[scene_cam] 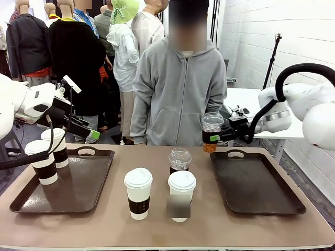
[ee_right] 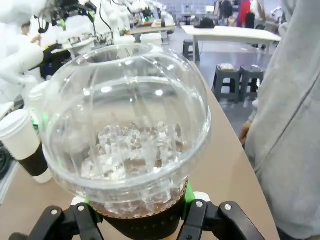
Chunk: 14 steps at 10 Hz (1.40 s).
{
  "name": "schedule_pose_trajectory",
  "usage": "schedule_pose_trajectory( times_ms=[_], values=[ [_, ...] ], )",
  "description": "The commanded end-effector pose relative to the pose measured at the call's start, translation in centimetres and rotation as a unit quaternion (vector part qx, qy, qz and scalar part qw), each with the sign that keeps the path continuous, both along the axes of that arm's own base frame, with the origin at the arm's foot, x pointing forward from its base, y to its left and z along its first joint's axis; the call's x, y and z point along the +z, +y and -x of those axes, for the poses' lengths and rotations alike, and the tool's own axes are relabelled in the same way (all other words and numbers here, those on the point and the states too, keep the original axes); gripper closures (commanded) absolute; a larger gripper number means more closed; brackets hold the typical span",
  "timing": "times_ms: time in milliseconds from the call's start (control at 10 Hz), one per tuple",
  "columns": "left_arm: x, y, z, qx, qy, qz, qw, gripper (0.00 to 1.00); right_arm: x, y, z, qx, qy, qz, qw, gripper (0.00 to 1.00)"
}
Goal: Distribute the coffee onto the tray.
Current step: Pick up one iced Americano and place it on the right Handle tray.
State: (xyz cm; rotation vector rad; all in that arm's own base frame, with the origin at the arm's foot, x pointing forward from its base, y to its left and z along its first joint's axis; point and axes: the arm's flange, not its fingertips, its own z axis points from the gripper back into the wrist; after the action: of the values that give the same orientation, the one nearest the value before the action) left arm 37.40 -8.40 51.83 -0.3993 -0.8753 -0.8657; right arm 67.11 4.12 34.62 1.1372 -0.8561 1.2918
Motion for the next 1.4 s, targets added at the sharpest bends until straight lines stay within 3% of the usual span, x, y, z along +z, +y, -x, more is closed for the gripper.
schedule_pose_trajectory(
  times_ms=[0,200,400,900,1300],
  values=[
    [-0.2,0.1,0.0,-0.001,0.002,0.004,1.0,0.0,0.6,-1.2,3.0,-0.004,-0.011,0.004,1.0,0.33],
    [-0.2,0.1,0.0,-0.001,0.002,0.004,1.0,0.0,0.5,-2.4,3.9,-0.01,-0.007,0.003,1.0,0.33],
    [-0.2,0.1,0.0,-0.001,0.002,0.004,1.0,0.0,-0.2,-3.0,2.5,-0.016,-0.002,0.009,1.0,0.33],
    [-0.2,0.1,0.0,-0.001,0.002,0.004,1.0,0.0,-0.9,-3.2,2.9,-0.017,0.006,0.01,1.0,0.33],
    [-0.2,0.1,0.0,-0.001,0.002,0.004,1.0,0.0,-2.7,-7.5,5.1,-0.044,-0.026,0.008,0.999,0.33]
  ],
)
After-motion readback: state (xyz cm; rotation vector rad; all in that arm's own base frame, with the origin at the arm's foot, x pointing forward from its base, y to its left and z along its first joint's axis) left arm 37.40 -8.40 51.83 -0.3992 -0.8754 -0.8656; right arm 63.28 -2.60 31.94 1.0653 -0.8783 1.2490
